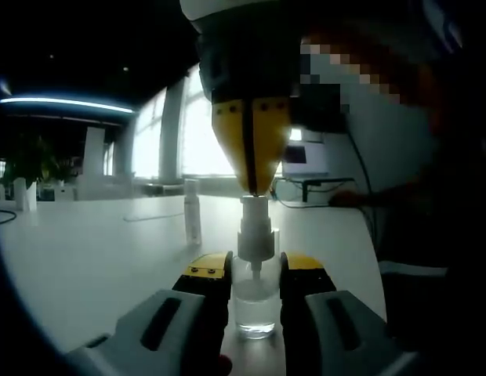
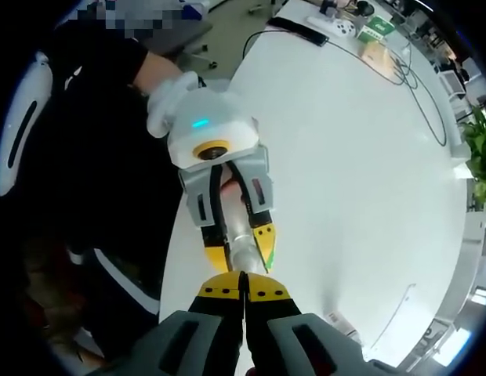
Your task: Clamp pump bottle remove cover press pump head put on cover
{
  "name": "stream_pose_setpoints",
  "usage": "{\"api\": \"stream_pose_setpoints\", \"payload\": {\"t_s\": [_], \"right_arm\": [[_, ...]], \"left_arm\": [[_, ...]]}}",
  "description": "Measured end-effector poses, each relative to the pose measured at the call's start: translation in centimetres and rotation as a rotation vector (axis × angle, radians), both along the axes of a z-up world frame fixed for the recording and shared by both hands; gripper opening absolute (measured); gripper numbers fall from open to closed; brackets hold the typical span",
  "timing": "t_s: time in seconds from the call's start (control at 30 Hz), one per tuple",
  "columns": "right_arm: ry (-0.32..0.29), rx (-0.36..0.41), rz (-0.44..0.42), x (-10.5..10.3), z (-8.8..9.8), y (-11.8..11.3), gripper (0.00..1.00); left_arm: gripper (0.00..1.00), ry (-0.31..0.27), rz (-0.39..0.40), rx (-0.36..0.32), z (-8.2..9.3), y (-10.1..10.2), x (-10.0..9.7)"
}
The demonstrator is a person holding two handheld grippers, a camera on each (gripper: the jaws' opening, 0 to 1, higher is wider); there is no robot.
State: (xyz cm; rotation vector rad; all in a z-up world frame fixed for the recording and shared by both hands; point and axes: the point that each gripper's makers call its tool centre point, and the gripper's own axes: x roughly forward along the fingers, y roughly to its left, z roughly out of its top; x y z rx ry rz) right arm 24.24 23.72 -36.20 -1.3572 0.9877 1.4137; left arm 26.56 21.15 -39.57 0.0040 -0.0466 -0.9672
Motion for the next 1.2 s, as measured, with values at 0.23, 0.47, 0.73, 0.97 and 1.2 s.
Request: {"api": "stream_pose_setpoints", "payload": {"t_s": [0.23,0.47,0.73,0.97,1.2], "right_arm": [[-0.001,-0.005,0.000,-0.05,-0.01,0.01,0.00],[-0.006,-0.006,0.004,-0.06,0.00,0.03,0.00],[-0.018,-0.017,0.006,-0.06,-0.03,0.03,0.00],[-0.022,-0.024,0.012,-0.02,-0.25,0.04,0.00],[-0.005,-0.001,-0.021,0.06,-0.56,-0.01,0.00]], "left_arm": [[0.15,0.000,-0.001,0.001,0.01,0.02,0.00],[0.15,0.000,0.000,0.001,0.00,0.05,0.03],[0.15,-0.001,0.000,0.001,0.02,0.01,0.01],[0.15,-0.001,0.000,0.002,0.03,-0.04,-0.06],[0.15,-0.001,0.000,0.002,0.00,0.01,-0.02]]}}
